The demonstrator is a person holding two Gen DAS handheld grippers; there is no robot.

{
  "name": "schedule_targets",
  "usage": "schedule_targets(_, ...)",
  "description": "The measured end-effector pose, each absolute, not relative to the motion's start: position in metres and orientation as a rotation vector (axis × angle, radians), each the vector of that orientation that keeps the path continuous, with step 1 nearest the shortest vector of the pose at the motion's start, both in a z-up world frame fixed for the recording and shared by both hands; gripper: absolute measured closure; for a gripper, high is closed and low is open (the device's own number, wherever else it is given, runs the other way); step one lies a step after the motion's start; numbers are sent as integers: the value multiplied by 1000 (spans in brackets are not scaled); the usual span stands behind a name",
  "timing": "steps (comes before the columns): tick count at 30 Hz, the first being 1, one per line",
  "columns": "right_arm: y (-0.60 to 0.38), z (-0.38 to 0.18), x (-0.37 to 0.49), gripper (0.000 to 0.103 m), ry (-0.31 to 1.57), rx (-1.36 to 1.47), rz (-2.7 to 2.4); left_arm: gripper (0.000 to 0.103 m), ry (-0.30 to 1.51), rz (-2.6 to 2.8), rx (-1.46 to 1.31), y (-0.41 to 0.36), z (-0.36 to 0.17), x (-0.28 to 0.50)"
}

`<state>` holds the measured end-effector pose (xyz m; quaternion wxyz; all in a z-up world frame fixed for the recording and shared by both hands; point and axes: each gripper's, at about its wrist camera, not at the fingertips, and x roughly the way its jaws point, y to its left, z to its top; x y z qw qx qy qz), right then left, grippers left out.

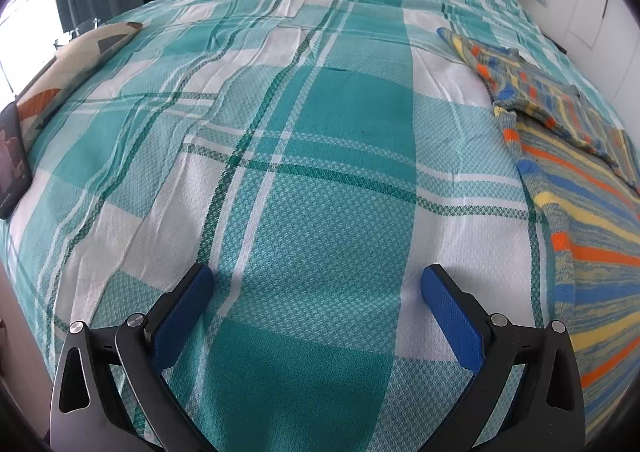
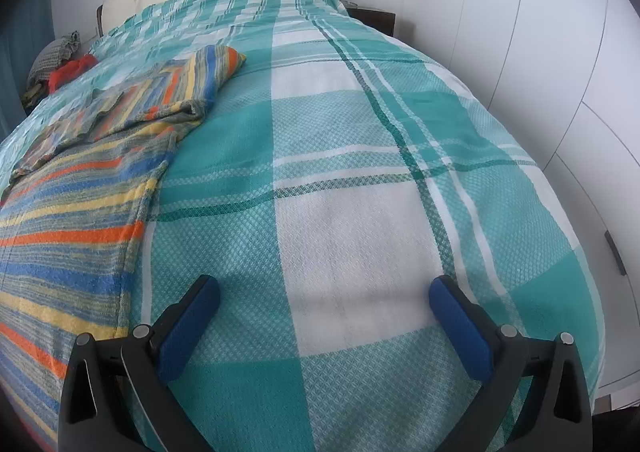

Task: Fold small clothes

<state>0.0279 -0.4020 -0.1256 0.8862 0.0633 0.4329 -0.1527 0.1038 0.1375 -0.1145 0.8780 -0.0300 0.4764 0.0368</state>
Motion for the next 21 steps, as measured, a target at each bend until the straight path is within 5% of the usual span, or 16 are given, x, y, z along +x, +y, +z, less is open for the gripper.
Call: schedule_targets(21, -400, -126, 28, 0, 899, 125, -318, 1, 995, 79, -58, 137, -115, 104)
